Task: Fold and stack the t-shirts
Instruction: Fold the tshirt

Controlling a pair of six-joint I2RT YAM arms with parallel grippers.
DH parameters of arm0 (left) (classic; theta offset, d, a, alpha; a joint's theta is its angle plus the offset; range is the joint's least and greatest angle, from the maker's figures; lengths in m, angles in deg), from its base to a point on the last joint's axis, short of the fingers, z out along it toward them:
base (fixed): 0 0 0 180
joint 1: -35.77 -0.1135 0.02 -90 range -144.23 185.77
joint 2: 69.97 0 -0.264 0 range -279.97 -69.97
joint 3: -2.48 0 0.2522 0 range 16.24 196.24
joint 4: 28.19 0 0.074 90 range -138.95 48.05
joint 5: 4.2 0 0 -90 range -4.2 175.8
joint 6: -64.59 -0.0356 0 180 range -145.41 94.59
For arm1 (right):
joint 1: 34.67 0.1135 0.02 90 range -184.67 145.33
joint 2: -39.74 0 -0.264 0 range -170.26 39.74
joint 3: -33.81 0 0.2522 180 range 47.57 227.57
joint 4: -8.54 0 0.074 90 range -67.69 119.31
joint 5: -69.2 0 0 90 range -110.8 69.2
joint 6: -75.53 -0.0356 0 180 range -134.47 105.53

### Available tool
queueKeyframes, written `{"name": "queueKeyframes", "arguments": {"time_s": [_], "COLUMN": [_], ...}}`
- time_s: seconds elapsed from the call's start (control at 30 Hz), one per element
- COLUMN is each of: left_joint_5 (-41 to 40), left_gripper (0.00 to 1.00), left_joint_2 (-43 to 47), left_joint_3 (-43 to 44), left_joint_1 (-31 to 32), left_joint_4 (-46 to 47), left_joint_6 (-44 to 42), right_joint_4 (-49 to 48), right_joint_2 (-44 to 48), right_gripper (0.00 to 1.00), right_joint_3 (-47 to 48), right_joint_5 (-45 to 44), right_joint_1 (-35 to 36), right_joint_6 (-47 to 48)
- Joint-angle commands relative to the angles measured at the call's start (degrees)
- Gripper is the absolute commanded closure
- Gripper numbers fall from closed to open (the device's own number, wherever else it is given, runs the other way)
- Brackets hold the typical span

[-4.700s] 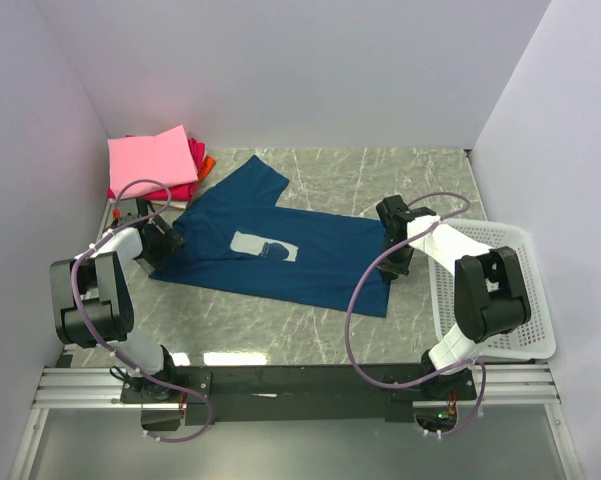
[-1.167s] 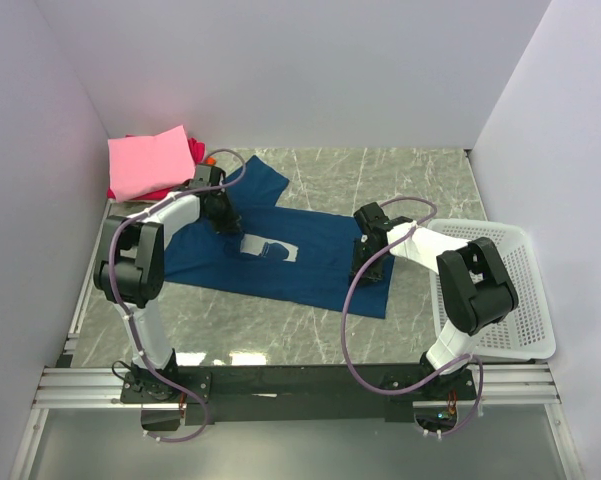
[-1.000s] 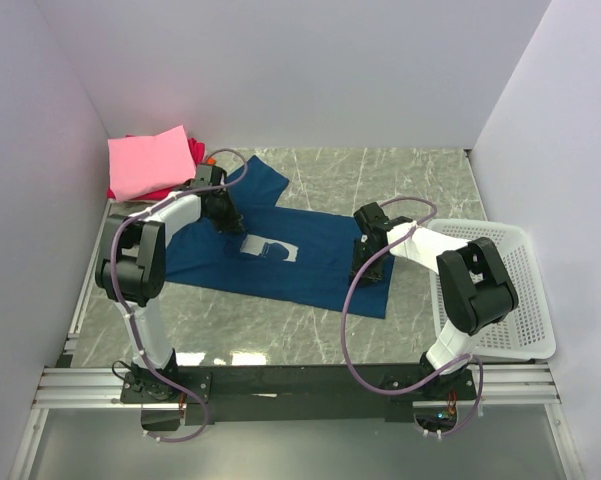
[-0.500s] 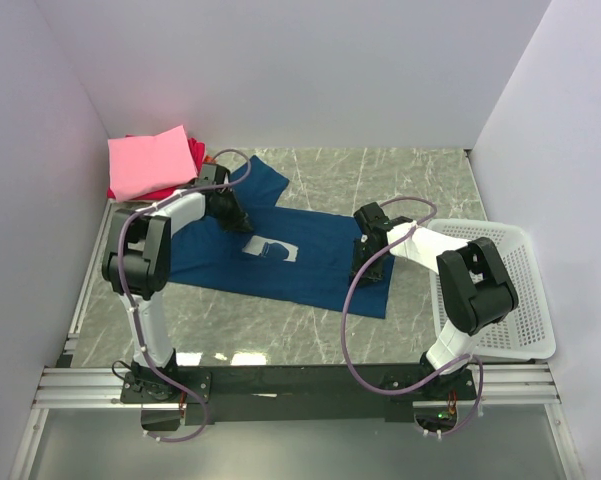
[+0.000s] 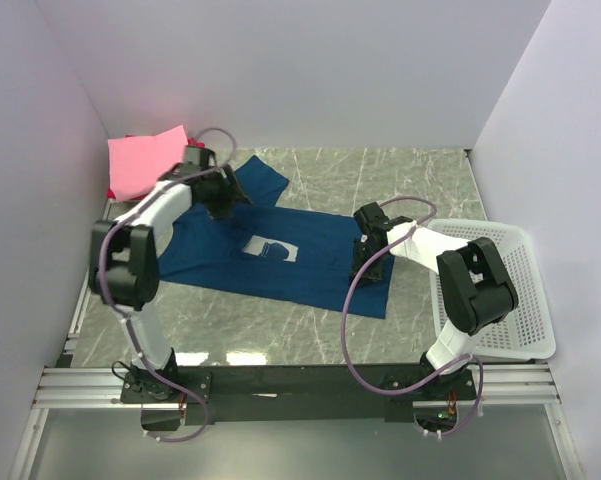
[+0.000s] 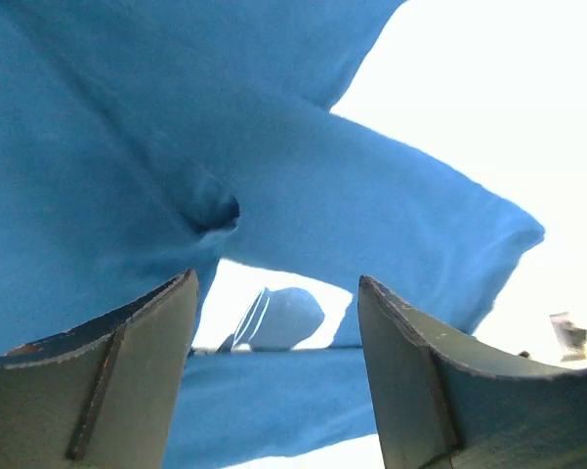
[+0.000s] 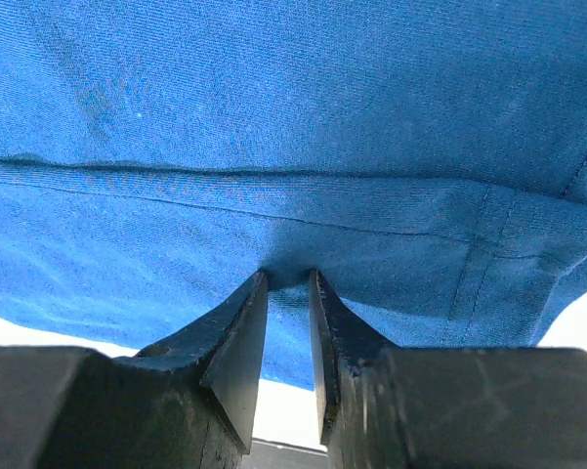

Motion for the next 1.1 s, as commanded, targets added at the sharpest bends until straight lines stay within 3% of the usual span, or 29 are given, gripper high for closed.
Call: {"name": "queueKeyframes", "arguments": {"time_s": [0.0,0.37,0.83,1.07], "left_joint_5": [-1.4,-15.2,-22.0,-22.2], "left_gripper": [0.28,0.35,0.52,0.53], "left_joint_2": [8.8,16.3,9.7,6.9], "left_joint_3": [-1.2,-16.8,-16.2,-17.4], "left_joint_1": [-4.8,-20.4,-21.9,-22.0], "left_joint_4": [-3.5,-11.0,-9.8,-9.3], "left_joint_6": [-2.5,-11.6,-15.3,-14.9], "right_joint_4": [3.0,2.3,0.4,0.3], "right_joint_2": [-0.4,-1.2,-2.5,-3.3], "right_gripper": [0.68,0.69,0.68,0.69], "right_joint_3": [-0.4,-0.1,-3.7,-4.5], "right_joint_5": [-3.2,-2.5,-3.2,-3.9], "right_joint_1": [0.6,0.6,0.6,0.6], "right_joint_6": [0.9,1.1,0.8,0.5]}}
